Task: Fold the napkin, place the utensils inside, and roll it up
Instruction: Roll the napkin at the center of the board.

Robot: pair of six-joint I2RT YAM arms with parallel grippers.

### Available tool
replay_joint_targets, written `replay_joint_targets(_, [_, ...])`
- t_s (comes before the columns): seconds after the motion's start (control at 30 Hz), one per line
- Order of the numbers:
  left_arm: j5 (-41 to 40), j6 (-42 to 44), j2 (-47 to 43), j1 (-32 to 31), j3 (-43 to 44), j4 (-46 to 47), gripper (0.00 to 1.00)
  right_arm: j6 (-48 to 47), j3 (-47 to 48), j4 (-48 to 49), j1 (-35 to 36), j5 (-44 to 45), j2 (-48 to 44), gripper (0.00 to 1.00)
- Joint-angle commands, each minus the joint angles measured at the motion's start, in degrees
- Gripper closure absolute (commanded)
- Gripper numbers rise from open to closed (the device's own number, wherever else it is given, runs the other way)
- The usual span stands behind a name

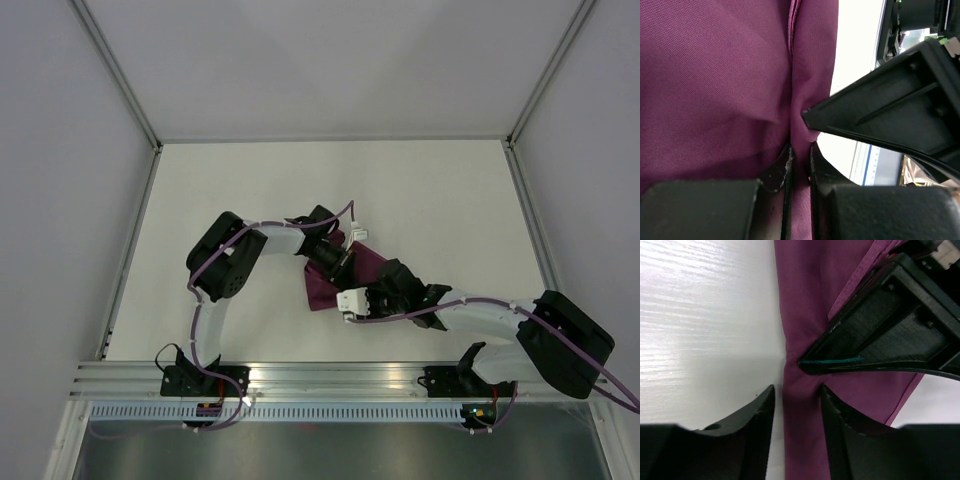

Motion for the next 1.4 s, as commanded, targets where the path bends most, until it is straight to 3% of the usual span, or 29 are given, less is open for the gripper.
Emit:
replay_joint_targets(0.0, [-7.52, 0.76, 3.38, 0.05, -1.20, -4.73, 0.97, -1.09, 0.06, 0.59, 0.26, 2.71, 2.09, 0.54])
replay_joint_targets(0.1, [-6.47, 1.81, 2.42, 0.14, -1.37, -4.73, 0.94, -1.53, 0.58, -0.90, 0.26, 3.24, 3.50, 0.65])
replay_joint_targets(0.23, [-8.04, 2.78, -1.18, 0.23, -2.33, -3.51, 0.80, -1.19, 1.64, -3.88, 0.26, 2.63, 5.08, 0.84])
replay_joint_targets(0.53, [-15.68, 1.64, -13.31, 0.93, -4.53, 1.77, 0.56, -0.74, 9.19, -17.22, -2.89, -5.53, 9.74, 0.92])
replay_joint_targets(0.7, [-23.41, 0.50, -19.11, 2.42, -7.16, 6.50, 0.56, -3.73, 16.75, -26.37, -8.08, -12.83, 14.57, 0.93])
replay_joint_targets(0.93, [-44.57, -7.32, -36.24, 4.01, -27.87, 29.88, 0.55, -9.88, 28.52, -42.71, -14.23, -21.28, 24.41, 0.93])
replay_joint_targets(1.07, [-50.05, -7.50, -45.38, 3.66, -38.96, 42.34, 0.58, -11.82, 33.80, -47.21, -15.99, -22.60, 30.82, 0.94])
replay_joint_targets(1.17, [-52.16, -5.31, -51.36, 1.55, -46.36, 51.39, 0.59, -13.22, 37.75, -50.82, -17.05, -23.48, 35.21, 0.93])
replay_joint_targets(1.37, [-60.69, 5.84, -51.39, -10.91, -46.64, 51.53, 0.55, -13.66, 46.01, -55.21, -18.45, -24.27, 42.60, 0.93])
